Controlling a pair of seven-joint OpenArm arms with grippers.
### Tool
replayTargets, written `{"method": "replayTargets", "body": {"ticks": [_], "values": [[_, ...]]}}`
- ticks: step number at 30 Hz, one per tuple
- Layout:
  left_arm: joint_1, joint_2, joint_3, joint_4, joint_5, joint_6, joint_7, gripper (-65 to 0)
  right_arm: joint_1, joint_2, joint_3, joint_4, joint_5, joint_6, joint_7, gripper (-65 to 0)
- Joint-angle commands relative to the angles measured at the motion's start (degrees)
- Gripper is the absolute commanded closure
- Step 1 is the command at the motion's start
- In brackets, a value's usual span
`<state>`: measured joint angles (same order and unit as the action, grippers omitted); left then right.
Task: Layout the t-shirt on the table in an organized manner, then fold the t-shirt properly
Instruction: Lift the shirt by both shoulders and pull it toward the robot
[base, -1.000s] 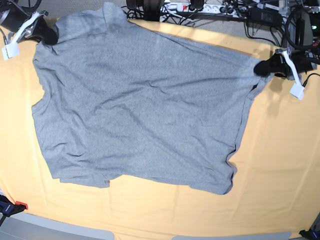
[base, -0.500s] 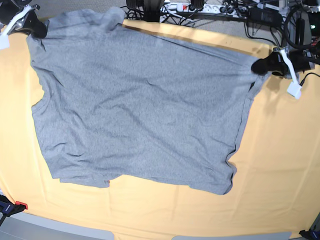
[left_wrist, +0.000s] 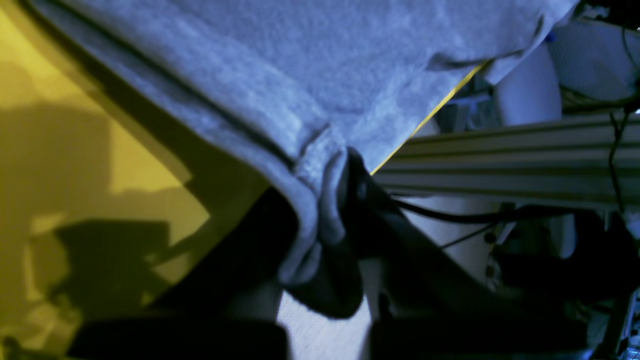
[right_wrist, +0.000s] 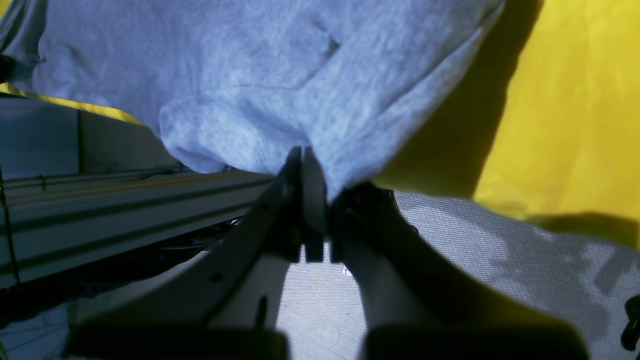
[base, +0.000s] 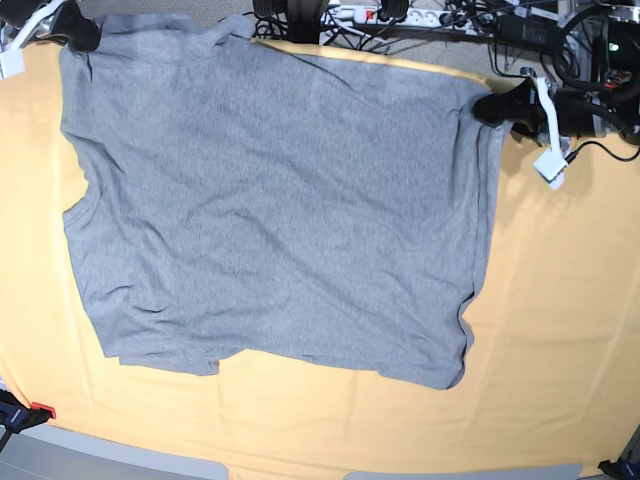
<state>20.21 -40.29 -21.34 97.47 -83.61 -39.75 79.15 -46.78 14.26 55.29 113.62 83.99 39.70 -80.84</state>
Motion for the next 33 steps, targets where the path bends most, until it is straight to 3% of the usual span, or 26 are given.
{"method": "replayTargets", "body": {"ticks": [1, 11, 17, 25, 33], "values": [[-0.22, -1.73, -0.52, 0.83, -1.39, -0.25, -0.68, 0.0, -0.66, 0.83, 0.72, 0.85, 1.01, 0.30, 0.84, 0.0], [-0.17, -6.58, -0.52, 0.85, -1.39, -0.25, 0.50, 0.0, -1.20, 0.81, 3.85, 0.87, -3.08, 0.30, 0.84, 0.0], [0.72, -8.20, -0.52, 1.90, -1.39, -0.25, 0.85, 0.0, -2.10, 0.66, 5.09, 0.87, -0.26, 0.30, 0.84, 0.0], [3.69, -8.61, -0.52, 8.68, -1.39, -0.25, 0.35, 0.0, -1.88, 0.72, 5.09, 0.87, 0.24, 0.30, 0.84, 0.0], [-0.98, -8.15, -0.52, 10.21, -1.39, -0.25, -4.13, 0.0, 2.62, 0.85, 5.09, 0.87, 1.01, 0.30, 0.84, 0.0]]}}
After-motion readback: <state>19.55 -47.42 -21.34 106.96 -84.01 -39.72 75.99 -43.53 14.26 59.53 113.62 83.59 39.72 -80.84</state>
